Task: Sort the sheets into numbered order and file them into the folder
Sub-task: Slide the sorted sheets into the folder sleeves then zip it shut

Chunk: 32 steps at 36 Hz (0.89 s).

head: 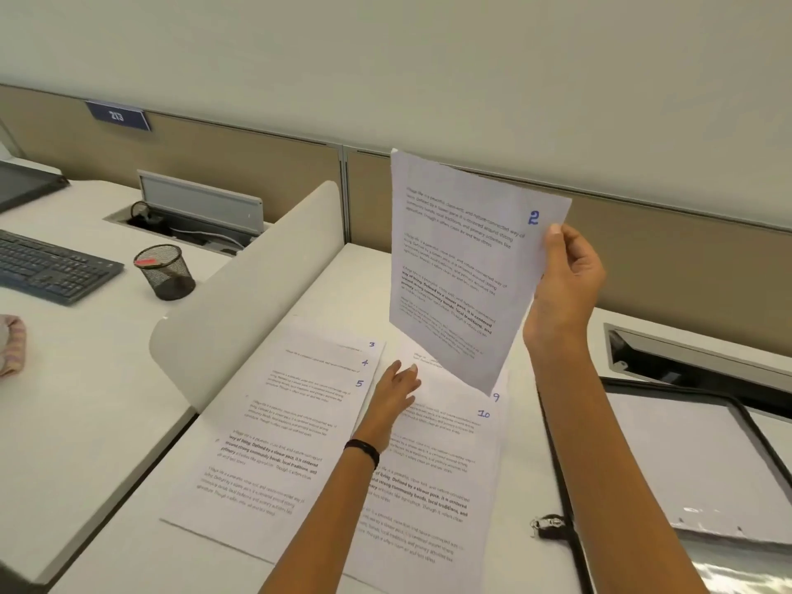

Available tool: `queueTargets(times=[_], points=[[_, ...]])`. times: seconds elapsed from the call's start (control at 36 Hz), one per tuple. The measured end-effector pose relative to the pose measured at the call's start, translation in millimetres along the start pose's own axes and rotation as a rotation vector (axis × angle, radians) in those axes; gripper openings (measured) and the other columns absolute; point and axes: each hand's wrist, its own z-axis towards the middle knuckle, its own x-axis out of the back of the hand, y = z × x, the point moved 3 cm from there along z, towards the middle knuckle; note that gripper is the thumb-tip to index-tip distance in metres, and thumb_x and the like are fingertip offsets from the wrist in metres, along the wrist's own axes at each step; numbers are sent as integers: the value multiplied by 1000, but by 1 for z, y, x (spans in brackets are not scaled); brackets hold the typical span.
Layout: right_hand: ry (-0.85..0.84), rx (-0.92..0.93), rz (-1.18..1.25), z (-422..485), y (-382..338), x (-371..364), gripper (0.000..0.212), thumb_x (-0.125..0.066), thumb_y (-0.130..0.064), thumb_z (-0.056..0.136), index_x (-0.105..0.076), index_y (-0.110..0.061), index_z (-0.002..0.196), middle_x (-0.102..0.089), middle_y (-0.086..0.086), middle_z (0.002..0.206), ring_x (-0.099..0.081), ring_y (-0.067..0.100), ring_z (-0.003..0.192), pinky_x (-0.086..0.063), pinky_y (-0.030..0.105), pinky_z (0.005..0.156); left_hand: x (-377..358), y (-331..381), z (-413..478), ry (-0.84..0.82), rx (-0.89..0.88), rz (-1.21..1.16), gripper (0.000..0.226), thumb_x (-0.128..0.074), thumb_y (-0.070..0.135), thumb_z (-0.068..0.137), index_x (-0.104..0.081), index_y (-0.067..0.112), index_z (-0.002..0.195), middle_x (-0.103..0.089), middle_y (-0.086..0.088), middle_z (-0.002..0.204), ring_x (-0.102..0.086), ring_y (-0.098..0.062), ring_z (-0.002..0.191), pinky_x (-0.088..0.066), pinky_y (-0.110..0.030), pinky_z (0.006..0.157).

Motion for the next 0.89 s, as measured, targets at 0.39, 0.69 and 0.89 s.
queueTargets(times=[0.39,0.69,0.89], points=[[148,18,-1,-47,-30,65,14,-50,-18,97,-60,-15,88,-67,-4,87,-63,0,71,-52,17,66,-19,-15,-51,-45,-56,-163,51,-59,30,92,-41,18,138,-64,-1,120,-65,-14,107,-54,-24,85],[265,45,-90,-51,-54,142,14,-50,-17,97,-61,-17,88,-69,-5,92,-64,3,81,-55,22,77,-57,-38,-66,72,-92,-255,16,-60,12,92,-58,10,108,-68,-14,97,-66,-24,88,-57,-29,76],[363,59,-170,-52,-67,202,15,-53,-9,95,-62,-16,85,-68,-4,85,-61,3,72,-52,21,71,-91,-55,-78,106,-82,-266,6,-58,4,92,-59,10,96,-62,-12,88,-59,-22,78,-56,-22,62]])
